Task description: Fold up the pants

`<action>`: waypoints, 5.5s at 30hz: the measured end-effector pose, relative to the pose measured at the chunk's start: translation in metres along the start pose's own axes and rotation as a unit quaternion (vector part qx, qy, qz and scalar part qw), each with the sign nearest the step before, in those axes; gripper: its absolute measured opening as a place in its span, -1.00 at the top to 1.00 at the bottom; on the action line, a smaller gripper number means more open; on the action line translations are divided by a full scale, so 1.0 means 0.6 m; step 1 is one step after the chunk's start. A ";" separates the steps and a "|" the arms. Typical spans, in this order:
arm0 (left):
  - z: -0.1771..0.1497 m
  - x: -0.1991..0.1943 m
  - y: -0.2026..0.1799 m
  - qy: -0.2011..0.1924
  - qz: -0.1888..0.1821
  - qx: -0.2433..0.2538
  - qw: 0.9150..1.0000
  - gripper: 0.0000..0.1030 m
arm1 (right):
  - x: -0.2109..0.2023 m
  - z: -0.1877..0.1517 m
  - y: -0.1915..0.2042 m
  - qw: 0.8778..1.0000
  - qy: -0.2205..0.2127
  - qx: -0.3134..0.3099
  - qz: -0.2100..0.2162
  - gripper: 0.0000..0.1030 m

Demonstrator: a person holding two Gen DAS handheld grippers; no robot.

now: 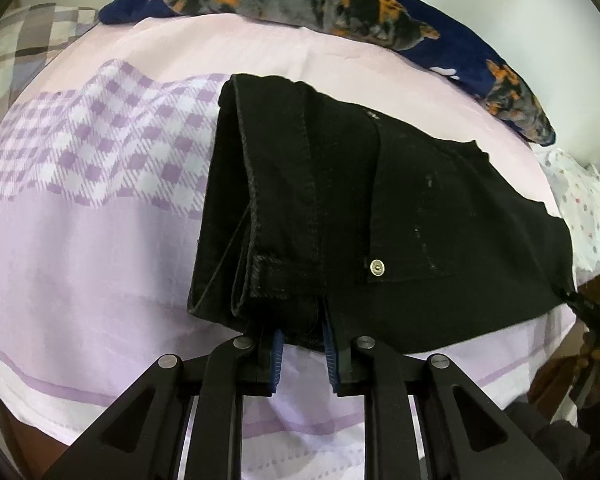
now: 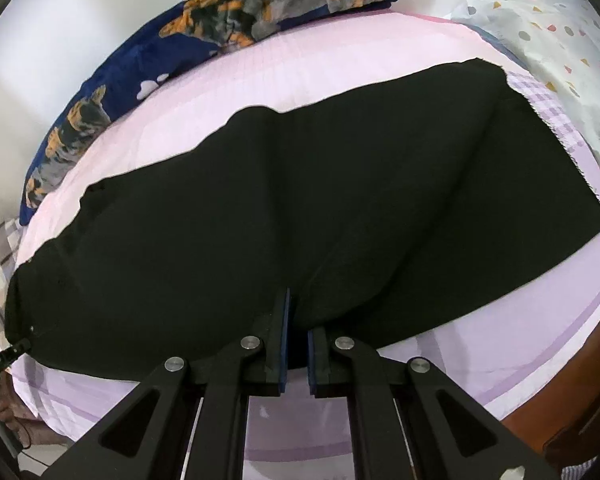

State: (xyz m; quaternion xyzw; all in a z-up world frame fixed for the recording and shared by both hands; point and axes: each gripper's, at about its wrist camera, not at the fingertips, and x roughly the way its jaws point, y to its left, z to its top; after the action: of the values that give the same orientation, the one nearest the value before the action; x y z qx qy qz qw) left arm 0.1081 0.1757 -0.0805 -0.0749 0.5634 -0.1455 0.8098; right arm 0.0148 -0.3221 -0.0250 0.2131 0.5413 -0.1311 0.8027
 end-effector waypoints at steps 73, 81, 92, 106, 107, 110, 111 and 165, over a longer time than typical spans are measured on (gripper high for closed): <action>-0.004 0.184 -0.564 0.013 -0.114 0.253 0.961 0.89 | 0.040 0.200 -0.242 0.959 -0.070 0.219 0.163 0.34; -0.004 0.184 -0.567 0.013 -0.110 0.252 0.961 0.89 | 0.044 0.242 -0.273 0.955 -0.091 0.246 0.139 0.82; -0.003 0.182 -0.575 0.019 -0.107 0.257 0.960 0.89 | -0.106 0.260 -0.259 0.956 -0.173 0.199 0.126 0.93; -0.078 0.148 -0.620 0.014 -0.121 0.345 0.931 0.89 | -0.188 0.138 -0.346 0.943 -0.190 0.257 0.098 0.93; -0.084 0.149 -0.622 0.013 -0.115 0.353 0.929 0.89 | -0.181 0.119 -0.360 0.941 -0.183 0.270 0.094 0.93; -0.094 0.151 -0.626 0.011 -0.108 0.363 0.925 0.89 | -0.158 0.075 -0.391 0.937 -0.164 0.299 0.075 0.93; -0.096 0.151 -0.628 0.010 -0.106 0.366 0.924 0.89 | -0.150 0.064 -0.400 0.936 -0.158 0.305 0.070 0.93; 0.039 0.098 -0.298 -0.063 -0.037 0.133 0.988 0.19 | 0.122 0.175 0.328 0.942 0.088 -0.269 0.179 0.31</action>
State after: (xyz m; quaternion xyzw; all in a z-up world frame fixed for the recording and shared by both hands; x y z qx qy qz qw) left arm 0.1221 -0.0135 -0.0737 0.0032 0.4835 -0.2441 0.8406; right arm 0.2151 -0.1991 -0.0193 0.0932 0.5775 0.1843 0.7898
